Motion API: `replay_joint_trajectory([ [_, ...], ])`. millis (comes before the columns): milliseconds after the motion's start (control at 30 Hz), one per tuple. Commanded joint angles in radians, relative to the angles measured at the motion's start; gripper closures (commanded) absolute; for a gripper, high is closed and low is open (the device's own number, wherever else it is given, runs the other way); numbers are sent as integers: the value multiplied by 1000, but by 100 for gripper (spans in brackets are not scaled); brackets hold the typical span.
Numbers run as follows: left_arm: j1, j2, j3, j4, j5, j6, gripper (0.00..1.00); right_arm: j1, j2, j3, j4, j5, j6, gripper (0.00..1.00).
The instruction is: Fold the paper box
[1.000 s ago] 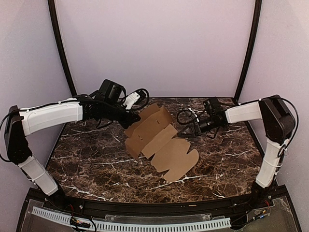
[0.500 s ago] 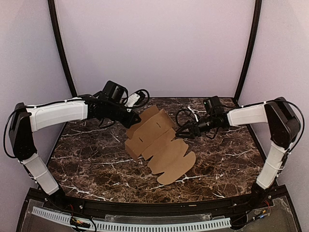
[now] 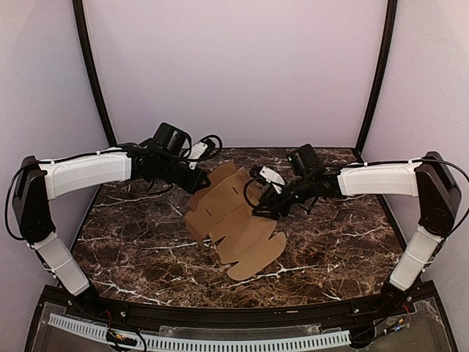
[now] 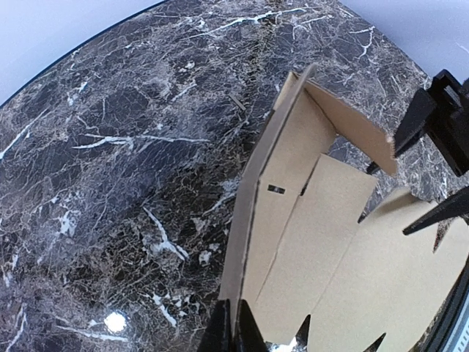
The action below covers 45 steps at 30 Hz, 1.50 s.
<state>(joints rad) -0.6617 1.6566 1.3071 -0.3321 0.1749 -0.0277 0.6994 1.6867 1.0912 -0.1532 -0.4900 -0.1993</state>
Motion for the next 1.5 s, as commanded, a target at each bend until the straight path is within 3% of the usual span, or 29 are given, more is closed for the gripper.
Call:
replay_joint_trajectory([
  [0, -18, -48, -33, 50, 123, -48, 99, 48, 30, 58, -17, 160, -78, 43],
  [100, -19, -49, -51, 57, 138, -74, 99, 93, 13, 23, 11, 245, -140, 43],
  [367, -19, -66, -93, 53, 82, -75, 99, 100, -49, 12, -35, 282, -126, 39],
  [667, -19, -88, -148, 67, 40, -28, 99, 35, -9, 82, -161, 123, -71, 35],
  [867, -19, -107, -167, 82, 47, -3, 99, -54, 102, 128, -160, 65, -8, 35],
  [1133, -19, -148, -196, 128, 73, -62, 99, -76, 141, 127, -166, 12, 3, 34],
  [1267, -18, -204, -229, 156, 71, -74, 99, -138, 145, 114, -138, -157, 44, 33],
  [1467, -13, -213, -221, 157, 157, -87, 99, -172, 157, 119, -112, -295, 31, 44],
])
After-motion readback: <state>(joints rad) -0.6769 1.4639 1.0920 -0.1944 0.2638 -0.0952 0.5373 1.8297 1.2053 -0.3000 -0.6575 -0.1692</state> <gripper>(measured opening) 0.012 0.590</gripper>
